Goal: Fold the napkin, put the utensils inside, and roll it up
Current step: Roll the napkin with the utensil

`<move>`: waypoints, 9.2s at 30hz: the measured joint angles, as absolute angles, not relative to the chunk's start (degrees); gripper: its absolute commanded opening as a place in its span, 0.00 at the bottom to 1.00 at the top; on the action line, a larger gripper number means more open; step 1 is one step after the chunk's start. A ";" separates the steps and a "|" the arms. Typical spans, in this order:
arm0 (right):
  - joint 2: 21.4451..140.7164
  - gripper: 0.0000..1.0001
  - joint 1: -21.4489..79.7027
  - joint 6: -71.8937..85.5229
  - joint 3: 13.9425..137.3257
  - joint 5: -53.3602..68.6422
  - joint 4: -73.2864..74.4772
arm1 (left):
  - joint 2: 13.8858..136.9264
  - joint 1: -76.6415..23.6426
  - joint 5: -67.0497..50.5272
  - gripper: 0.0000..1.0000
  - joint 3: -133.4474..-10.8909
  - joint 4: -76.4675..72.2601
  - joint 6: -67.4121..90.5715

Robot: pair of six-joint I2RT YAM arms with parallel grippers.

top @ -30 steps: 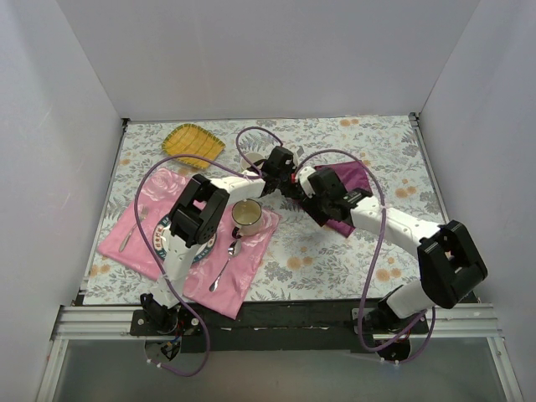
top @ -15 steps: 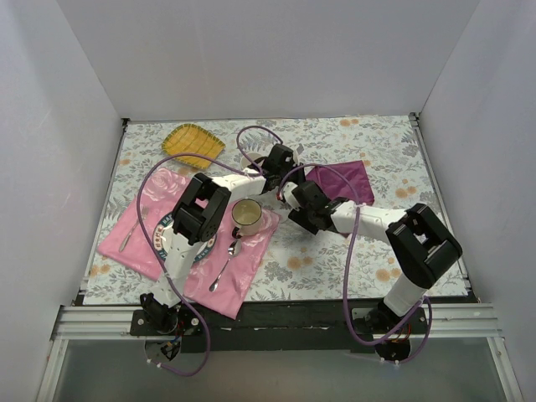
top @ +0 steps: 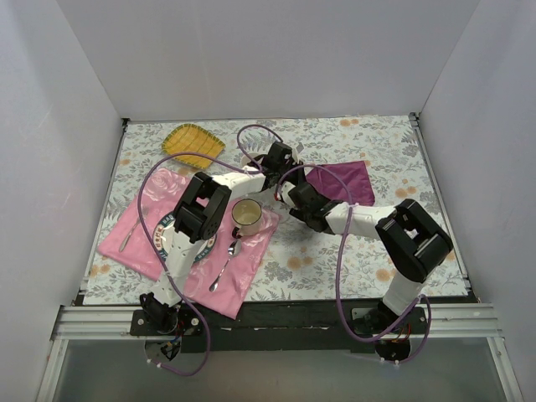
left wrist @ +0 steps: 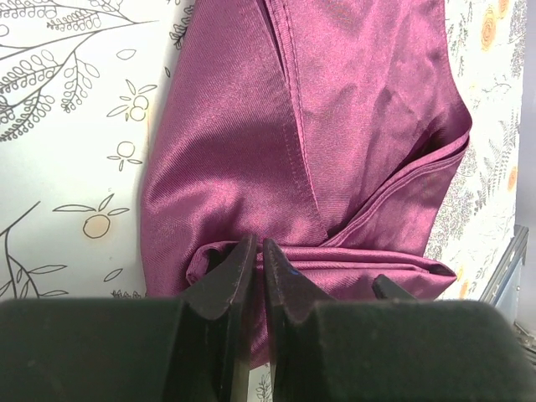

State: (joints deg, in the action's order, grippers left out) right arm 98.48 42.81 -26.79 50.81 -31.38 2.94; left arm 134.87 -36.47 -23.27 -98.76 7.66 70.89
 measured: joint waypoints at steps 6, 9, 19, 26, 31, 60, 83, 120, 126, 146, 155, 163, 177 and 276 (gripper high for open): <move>99.00 0.47 40.86 -26.28 51.86 -27.66 3.53 | 135.41 -36.07 -24.34 0.08 -99.42 7.77 70.81; 99.48 0.41 38.65 -25.21 53.21 -23.35 4.71 | 135.70 -35.77 -24.86 0.08 -100.16 8.25 70.61; 101.82 0.13 33.04 -22.35 57.43 -10.07 6.22 | 137.53 -34.85 -25.74 0.12 -105.08 12.36 68.88; 102.08 0.07 28.56 -18.52 57.95 1.06 5.28 | 137.53 -33.58 -25.89 0.32 -110.15 16.34 68.66; 102.13 0.07 25.87 -14.15 57.65 8.95 3.99 | 137.45 -31.62 -26.85 0.54 -116.25 16.78 71.09; 122.58 0.04 8.19 6.28 64.60 65.32 11.51 | 115.83 -34.68 -23.18 0.61 -84.36 9.85 78.00; 122.23 0.03 7.94 6.83 64.66 64.14 13.63 | 123.02 -41.95 6.48 0.68 -103.26 39.44 101.84; 121.95 0.02 7.99 5.82 65.06 63.18 14.85 | 121.47 -45.15 13.13 0.61 -90.89 31.64 109.34; 121.54 0.02 7.99 5.82 64.62 62.89 14.83 | 121.51 -45.15 15.07 0.34 -89.32 28.58 109.01; 111.11 0.50 12.05 1.30 64.18 45.60 20.32 | 130.56 -44.49 10.11 0.00 -105.84 41.41 99.72; 95.37 0.70 21.71 -4.82 57.08 22.76 19.18 | 133.75 -44.12 4.84 0.00 -112.62 48.64 98.26; 85.41 0.71 35.38 -9.43 48.49 -3.62 14.33 | 134.17 -43.79 1.72 0.00 -114.28 54.46 95.68; 84.42 0.63 45.21 -11.73 43.94 -18.87 6.13 | 135.92 -43.20 -0.54 0.00 -117.49 57.65 94.13; 102.10 0.35 13.87 23.49 37.89 48.69 -16.43 | 124.05 -37.32 -27.53 0.13 -81.80 5.80 82.48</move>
